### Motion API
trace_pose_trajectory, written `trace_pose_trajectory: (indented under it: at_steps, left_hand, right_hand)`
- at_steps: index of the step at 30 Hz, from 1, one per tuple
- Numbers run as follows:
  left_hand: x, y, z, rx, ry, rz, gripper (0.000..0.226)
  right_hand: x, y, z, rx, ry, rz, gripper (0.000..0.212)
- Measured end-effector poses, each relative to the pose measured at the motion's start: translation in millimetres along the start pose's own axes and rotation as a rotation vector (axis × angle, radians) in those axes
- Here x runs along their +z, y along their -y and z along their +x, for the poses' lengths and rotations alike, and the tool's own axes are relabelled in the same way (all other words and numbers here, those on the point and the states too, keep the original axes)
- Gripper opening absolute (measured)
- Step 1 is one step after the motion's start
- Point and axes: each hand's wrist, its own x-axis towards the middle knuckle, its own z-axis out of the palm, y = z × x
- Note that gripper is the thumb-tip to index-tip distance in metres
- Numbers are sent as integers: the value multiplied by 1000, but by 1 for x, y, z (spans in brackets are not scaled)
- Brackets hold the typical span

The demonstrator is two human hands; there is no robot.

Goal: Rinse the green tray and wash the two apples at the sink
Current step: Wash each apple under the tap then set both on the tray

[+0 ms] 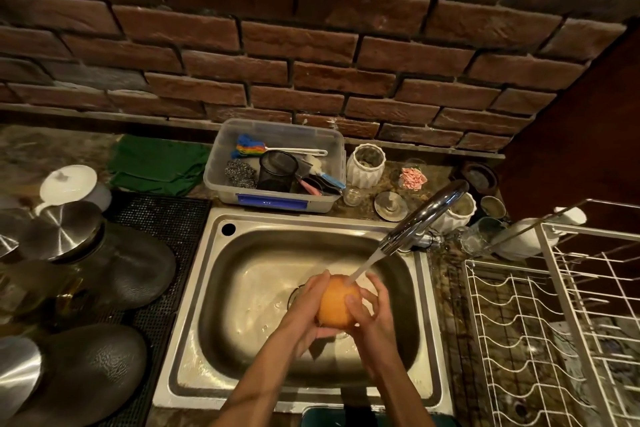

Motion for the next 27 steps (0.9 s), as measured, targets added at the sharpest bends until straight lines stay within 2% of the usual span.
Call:
trace_pose_trajectory:
  at_steps: [2,4,9,13,17,21,23,27]
  left_hand:
    - [-3,-2,1,-89,-33,-34,48]
    - [-2,0,4,-102,-73,-39,45]
    - [9,14,10,159,-128,108,14]
    - [16,21,12,336,-185,352,12]
    - [12,23,12,450,-172,424,13]
    - [10,24,13,376,-216,302,16]
    - [9,26,14,331,-256,225,15]
    - [12,22,15,266,-275,118,14]
  right_hand:
    - [-2,-5,-2,-14,68,-64,89]
    - [0,-8,-4,-25,47,-150,87]
    - [16,-3,1,28,-46,-142,56]
    - [25,6,10,134,-73,-37,29]
    - [20,16,20,376,-36,28,46]
    - [25,18,30,521,-54,-190,44]
    - [28,14,32,455,-100,-248,40]
    - [26,10,24,182,-113,-404,34]
